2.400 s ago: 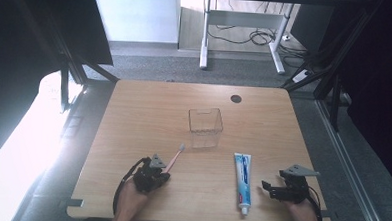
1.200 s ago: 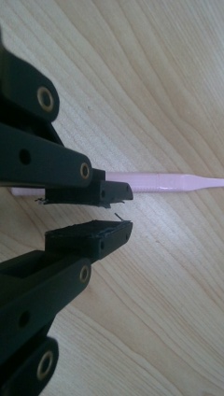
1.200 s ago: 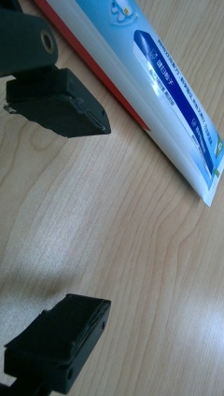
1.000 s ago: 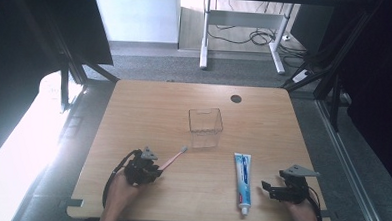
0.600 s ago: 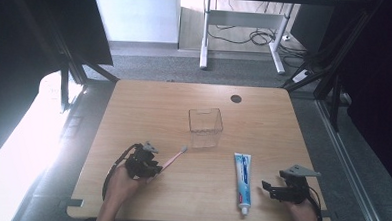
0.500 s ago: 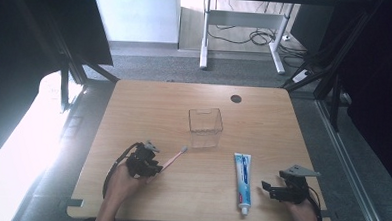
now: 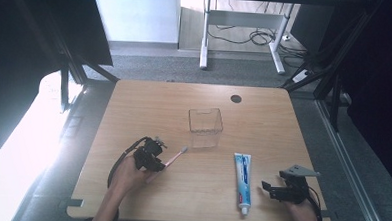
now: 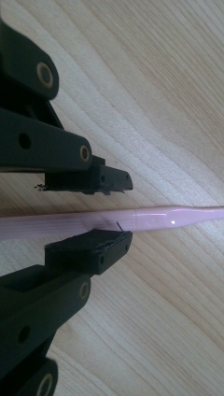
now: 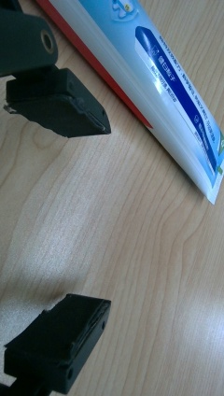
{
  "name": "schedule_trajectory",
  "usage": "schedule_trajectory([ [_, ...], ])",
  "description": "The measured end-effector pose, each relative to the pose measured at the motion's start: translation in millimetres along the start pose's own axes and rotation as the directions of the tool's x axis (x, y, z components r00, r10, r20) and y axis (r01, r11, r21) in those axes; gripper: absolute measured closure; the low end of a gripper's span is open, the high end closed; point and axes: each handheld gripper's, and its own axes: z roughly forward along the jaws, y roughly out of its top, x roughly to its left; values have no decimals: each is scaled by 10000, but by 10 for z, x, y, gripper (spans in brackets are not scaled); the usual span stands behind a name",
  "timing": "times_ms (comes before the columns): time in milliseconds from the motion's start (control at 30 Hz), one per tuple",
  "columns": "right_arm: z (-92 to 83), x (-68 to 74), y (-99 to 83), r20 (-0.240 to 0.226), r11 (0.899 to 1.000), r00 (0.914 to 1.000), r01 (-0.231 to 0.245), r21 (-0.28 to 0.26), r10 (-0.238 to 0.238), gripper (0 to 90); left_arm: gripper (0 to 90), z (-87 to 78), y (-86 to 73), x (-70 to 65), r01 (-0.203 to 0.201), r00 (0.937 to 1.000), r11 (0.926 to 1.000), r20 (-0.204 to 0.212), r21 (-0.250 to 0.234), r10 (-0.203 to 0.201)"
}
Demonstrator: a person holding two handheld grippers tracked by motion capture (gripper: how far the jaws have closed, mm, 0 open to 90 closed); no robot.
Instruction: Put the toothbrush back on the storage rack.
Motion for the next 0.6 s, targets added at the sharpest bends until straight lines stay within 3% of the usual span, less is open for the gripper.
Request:
schedule_trajectory([
  [333, -3, -9, -3, 8, 10000, 10000, -34, 8, 34, 140, 716, 40, 222, -36, -319, 9995, 9961, 36, 825, 317],
  [600, 1, -9, -5, -12, 10000, 10000, -29, 42, 29, 140, 715, 95, 392, -37, -285, 9996, 9853, 130, 1682, 267],
])
